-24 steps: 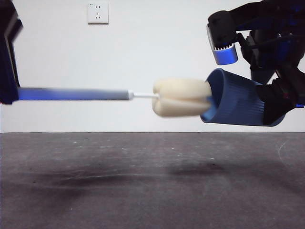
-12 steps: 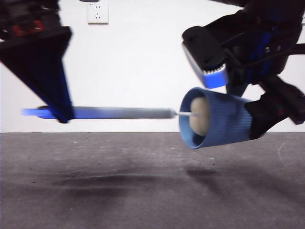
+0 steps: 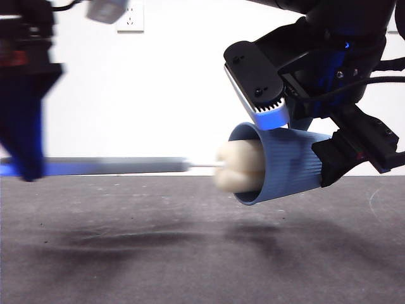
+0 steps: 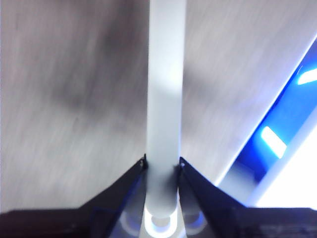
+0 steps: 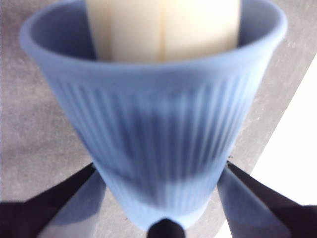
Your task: Pick up the cup brush,pick up the cup,insert the brush into the cup,clean the cup,put the cup brush back,put the cup back to the fixed position on the table
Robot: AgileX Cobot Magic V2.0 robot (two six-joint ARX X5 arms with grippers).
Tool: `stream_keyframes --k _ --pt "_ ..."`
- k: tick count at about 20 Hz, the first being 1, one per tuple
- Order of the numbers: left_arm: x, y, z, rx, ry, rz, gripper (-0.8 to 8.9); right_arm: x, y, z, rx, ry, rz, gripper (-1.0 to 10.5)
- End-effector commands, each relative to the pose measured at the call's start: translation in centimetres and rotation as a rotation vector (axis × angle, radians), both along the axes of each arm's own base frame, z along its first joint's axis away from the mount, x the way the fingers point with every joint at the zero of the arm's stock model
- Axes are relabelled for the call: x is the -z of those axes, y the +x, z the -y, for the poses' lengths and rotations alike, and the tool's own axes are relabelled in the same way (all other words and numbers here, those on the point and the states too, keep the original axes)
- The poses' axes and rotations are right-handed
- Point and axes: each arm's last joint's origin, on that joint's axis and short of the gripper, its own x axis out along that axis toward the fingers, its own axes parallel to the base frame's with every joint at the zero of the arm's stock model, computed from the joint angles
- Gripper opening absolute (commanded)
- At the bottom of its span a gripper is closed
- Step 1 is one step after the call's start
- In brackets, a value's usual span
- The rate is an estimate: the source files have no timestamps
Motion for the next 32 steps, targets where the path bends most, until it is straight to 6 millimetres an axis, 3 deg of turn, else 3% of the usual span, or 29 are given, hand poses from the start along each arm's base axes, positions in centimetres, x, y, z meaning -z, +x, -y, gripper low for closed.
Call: stream_keyframes --k 1,7,20,26,32 --pt "-0.9 -0.7 -1.4 -0.051 0.002 0.013 -0.09 0.2 0.1 0.0 0.022 0.011 0.001 -0.1" --pt "-2.3 -1.9 -2.5 -0.028 -0.087 0.008 -0.09 0.1 0.1 -0.1 0.021 0.022 0.003 -0.1" --pt "0.3 1.4 2.7 0.044 -0.291 -0.021 -0.09 0.1 -0.4 -0.8 -0.005 0.080 -0.005 -0.1" --pt "-0.1 0.7 0.8 -0.049 -0.127 0.027 -0.09 0.1 -0.4 -0.6 0.051 0.116 0.003 -0.1" --pt "-2.3 -0.6 -2.8 -0.156 -0.101 0.066 -0.09 -0.4 -0.5 -0.1 0.249 0.287 0.059 -0.1"
